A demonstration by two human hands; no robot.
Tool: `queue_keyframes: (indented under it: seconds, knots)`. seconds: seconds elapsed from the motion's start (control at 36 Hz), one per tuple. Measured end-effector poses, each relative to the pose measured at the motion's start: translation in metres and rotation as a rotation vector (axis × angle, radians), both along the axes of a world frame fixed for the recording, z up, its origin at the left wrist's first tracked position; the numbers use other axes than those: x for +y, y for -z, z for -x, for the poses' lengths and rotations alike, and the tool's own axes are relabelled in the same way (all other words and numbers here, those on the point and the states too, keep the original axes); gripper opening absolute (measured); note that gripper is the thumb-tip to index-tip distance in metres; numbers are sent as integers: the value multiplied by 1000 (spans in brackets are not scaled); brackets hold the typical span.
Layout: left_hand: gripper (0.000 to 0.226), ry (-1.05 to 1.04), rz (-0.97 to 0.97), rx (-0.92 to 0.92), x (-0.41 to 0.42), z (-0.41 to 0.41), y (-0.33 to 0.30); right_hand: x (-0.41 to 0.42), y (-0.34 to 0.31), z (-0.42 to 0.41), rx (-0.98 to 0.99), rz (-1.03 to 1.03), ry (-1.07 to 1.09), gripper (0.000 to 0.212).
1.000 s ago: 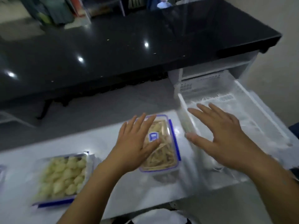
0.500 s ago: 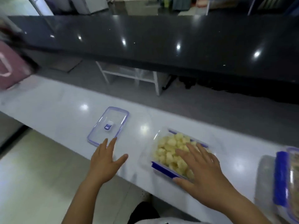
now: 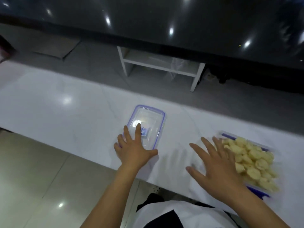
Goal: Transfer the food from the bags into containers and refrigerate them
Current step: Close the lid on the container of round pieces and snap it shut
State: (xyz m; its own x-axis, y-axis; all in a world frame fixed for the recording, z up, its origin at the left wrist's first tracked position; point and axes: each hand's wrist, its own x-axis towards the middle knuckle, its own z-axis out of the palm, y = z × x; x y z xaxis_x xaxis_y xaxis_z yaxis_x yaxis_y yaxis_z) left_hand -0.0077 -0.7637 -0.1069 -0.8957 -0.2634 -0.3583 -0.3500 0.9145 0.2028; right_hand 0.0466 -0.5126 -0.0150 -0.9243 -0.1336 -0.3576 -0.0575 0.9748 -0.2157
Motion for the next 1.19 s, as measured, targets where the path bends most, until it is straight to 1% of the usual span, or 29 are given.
queue_keyframes:
  seconds: [0.06, 0.08, 0.11, 0.17, 0.19, 0.25, 0.31, 0.36, 0.42, 0.47, 0.53, 0.61, 0.64, 0.69, 0.78, 0.81, 0.86, 0.94, 0.97, 1.0, 1.06, 1.11, 1.14, 1.19]
  knots:
    - [125, 19, -29, 15, 0, 4, -7, -8, -6, 2, 54, 66, 31, 67]
    - [125, 22, -52, 19, 0, 5, -12, -11, -8, 2, 90, 151, 61, 63]
    - [125, 20, -83, 25, 2, 5, -19, -14, -12, 3, 129, 276, 109, 58]
    - [125, 20, -173, 53, 5, 4, -34, -21, -19, 7, 160, 608, 280, 51]
    - [125, 29, -231, 79, 8, 2, -43, -23, -23, 9, 140, 797, 400, 51]
    - [123, 57, -359, 160, 18, -6, -61, -25, -30, 14, 43, 1159, 637, 59]
    - [121, 103, -453, 256, 33, -15, -77, -20, -34, 18, -63, 1438, 786, 64]
    - [120, 168, -498, 335, 51, -24, -89, -10, -36, 20, -139, 1618, 854, 63]
    - [121, 254, -524, 369, 69, -30, -96, -1, -37, 17, -157, 1705, 880, 59]
    - [120, 337, -552, 347, 86, -37, -100, 10, -38, 11, -114, 1724, 894, 52]
    - [118, 386, -581, 285, 101, -42, -102, 24, -38, 3, -58, 1713, 919, 45]
    - [118, 383, -706, 174, 116, -43, -107, 50, -39, -6, -20, 1685, 928, 46]
    - [115, 362, -772, 151, 119, -41, -110, 62, -40, -8, -20, 1673, 917, 48]
    - [99, 255, -954, 94, 122, -35, -118, 90, -43, -12, -64, 1646, 853, 50]
    - [73, -24, -1355, -100, 129, -26, -125, 129, -51, -17, -181, 1594, 724, 52]
    - [65, -76, -1467, -159, 132, -25, -127, 139, -53, -18, -191, 1552, 704, 54]
    - [56, -85, -1574, -211, 142, -25, -130, 151, -56, -18, -128, 1422, 714, 60]
    - [53, -92, -1595, -192, 166, -35, -131, 158, -56, -19, 45, 1200, 719, 63]
    - [52, -104, -1590, -169, 176, -40, -131, 158, -57, -22, 61, 1137, 685, 63]
    - [50, -115, -1586, -144, 186, -46, -130, 158, -58, -26, 43, 1090, 641, 67]
    - [48, -128, -1587, -111, 204, -57, -131, 159, -55, -34, -32, 1012, 552, 95]
    - [46, -127, -1595, -86, 218, -69, -131, 161, -50, -40, -47, 892, 469, 118]
    - [46, -133, -1595, -66, 224, -74, -132, 162, -48, -42, -34, 829, 430, 124]
    - [46, -148, -1583, -19, 234, -82, -132, 163, -43, -44, -12, 755, 390, 128]
